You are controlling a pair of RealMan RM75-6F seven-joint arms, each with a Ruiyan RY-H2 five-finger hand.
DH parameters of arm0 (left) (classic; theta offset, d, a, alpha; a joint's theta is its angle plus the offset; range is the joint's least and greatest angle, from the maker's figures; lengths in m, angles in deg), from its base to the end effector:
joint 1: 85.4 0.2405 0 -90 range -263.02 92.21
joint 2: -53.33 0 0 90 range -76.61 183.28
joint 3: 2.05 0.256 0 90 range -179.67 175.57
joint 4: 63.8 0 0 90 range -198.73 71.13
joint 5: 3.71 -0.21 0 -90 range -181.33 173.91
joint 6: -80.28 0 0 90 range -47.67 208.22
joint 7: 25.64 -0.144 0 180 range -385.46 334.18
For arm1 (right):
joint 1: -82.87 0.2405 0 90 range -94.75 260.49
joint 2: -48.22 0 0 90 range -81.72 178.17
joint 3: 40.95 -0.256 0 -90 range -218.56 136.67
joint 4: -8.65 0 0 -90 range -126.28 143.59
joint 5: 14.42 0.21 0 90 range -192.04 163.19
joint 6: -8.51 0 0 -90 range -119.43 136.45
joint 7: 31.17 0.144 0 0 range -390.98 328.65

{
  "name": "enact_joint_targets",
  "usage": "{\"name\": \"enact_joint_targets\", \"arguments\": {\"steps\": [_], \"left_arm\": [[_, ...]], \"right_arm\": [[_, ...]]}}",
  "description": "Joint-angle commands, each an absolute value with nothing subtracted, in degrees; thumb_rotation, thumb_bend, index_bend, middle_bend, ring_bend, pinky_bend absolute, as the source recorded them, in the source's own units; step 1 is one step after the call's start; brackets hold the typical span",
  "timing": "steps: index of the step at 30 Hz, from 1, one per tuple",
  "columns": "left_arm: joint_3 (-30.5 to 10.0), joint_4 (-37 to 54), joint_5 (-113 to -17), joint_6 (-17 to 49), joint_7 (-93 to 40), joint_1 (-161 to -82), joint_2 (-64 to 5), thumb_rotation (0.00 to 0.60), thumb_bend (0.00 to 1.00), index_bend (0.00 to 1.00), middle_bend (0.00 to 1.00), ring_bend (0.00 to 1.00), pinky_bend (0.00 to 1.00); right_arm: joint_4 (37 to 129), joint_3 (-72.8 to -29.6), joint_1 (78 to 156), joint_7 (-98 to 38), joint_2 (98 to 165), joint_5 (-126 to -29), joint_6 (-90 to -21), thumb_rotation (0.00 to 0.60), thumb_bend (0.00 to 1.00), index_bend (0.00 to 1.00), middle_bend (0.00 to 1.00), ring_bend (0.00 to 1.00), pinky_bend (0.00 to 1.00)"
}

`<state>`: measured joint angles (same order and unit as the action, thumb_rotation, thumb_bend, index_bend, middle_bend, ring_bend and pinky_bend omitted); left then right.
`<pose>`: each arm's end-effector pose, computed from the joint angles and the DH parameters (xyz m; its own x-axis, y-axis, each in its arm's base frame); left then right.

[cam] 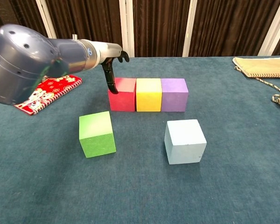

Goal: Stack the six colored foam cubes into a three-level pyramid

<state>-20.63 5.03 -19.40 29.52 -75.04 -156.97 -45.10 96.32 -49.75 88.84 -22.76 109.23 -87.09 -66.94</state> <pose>-0.0349 0.4391 -0.0450 0.5596 0.3028 0.7714 0.8287 -0.2128 -0.5177 -0.3565 -0.2071 0.1962 0.3269 -0.0098 0.9450 -0.9222 0.2153 0.3212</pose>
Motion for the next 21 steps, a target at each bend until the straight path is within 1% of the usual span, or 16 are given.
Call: {"name": "enact_joint_targets", "arguments": {"steps": [1,4,7,9,11,14,17,21], "left_arm": [[-20.06,10.11,-18.71,29.67,-75.28,-155.58,-40.69,0.600,0.10,0.11,0.06,0.00,0.00],[-19.35,14.25,-17.94,29.71,-75.60,-154.65,-37.15,0.600,0.11,0.11,0.07,0.00,0.00],[-18.43,19.77,-17.90,29.03,-75.43,-153.12,-32.47,0.600,0.11,0.12,0.10,0.00,0.00],[-17.85,23.84,-18.45,28.69,-74.36,-151.69,-29.04,0.600,0.12,0.14,0.14,0.00,0.00],[-17.36,25.95,-19.28,28.54,-73.14,-150.59,-27.04,0.600,0.12,0.19,0.16,0.00,0.00],[-15.79,27.28,-20.41,28.90,-71.57,-149.09,-25.01,0.600,0.13,0.24,0.21,0.00,0.00],[-14.65,26.77,-21.41,28.79,-70.24,-148.23,-24.67,0.600,0.13,0.27,0.24,0.00,0.00],[-12.77,25.20,-22.95,28.52,-69.05,-147.27,-25.51,0.600,0.14,0.27,0.25,0.00,0.00]], "right_arm": [[96.38,-49.73,88.83,-22.84,109.22,-87.08,-66.95,0.600,0.18,0.18,0.10,0.08,0.02],[96.46,-49.72,88.82,-22.93,109.21,-87.07,-66.95,0.600,0.18,0.18,0.10,0.08,0.02],[96.59,-49.69,88.86,-22.99,109.24,-87.09,-66.90,0.600,0.18,0.18,0.10,0.08,0.02],[96.65,-49.67,88.90,-23.07,109.26,-87.12,-66.84,0.600,0.18,0.18,0.10,0.08,0.02],[96.71,-49.64,88.93,-23.17,109.29,-87.11,-66.78,0.600,0.18,0.18,0.10,0.08,0.02],[96.84,-49.60,89.03,-23.20,109.32,-87.24,-66.66,0.600,0.18,0.18,0.10,0.08,0.02],[96.85,-49.60,89.10,-23.07,109.37,-87.22,-66.52,0.600,0.18,0.18,0.10,0.08,0.02],[96.69,-49.61,89.19,-22.94,109.46,-87.16,-66.34,0.600,0.18,0.18,0.10,0.08,0.02]]}}
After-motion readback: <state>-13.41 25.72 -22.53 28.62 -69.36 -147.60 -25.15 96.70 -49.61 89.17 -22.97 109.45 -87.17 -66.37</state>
